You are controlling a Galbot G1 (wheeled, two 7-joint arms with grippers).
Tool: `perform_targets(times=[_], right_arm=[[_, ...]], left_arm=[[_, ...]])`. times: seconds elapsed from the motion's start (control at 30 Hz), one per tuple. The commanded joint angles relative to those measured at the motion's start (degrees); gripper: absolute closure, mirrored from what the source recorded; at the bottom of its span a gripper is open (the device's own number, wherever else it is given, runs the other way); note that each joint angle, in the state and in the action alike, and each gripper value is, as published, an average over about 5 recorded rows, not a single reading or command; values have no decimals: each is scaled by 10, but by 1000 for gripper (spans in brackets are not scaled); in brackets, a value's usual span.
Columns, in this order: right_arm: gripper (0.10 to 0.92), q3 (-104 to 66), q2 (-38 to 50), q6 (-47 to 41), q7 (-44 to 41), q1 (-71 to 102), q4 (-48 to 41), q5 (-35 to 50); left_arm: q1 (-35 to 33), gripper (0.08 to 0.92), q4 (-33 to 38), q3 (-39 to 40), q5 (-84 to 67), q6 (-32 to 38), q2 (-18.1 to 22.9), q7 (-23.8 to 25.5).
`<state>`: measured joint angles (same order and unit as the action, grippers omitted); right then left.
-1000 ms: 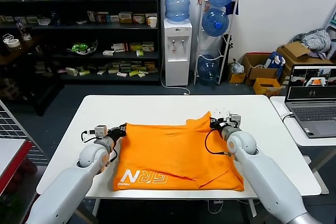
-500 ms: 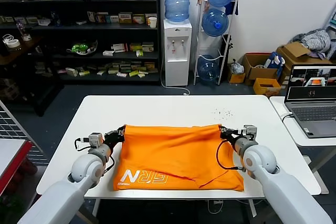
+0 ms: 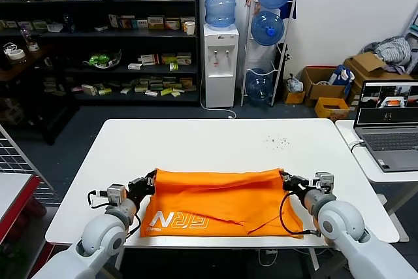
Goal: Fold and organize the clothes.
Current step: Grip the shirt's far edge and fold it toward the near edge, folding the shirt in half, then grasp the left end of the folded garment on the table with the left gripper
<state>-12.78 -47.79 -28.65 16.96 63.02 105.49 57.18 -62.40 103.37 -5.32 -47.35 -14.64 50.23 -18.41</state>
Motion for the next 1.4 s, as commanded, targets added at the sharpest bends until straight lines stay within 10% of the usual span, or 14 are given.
perform_targets(times=[0.03, 0.83, 1.4], right_arm=[[900, -14, 15, -4, 6, 41, 39, 4], [879, -31, 22, -18, 10, 78, 66, -1], [402, -93, 23, -4, 0, 131, 75, -14]], left_arm=[[-70, 909, 51, -9, 7, 0, -10, -27], [-109, 909, 76, -18, 13, -21, -16, -42], [-117, 498, 44, -25, 18, -19, 20, -42]])
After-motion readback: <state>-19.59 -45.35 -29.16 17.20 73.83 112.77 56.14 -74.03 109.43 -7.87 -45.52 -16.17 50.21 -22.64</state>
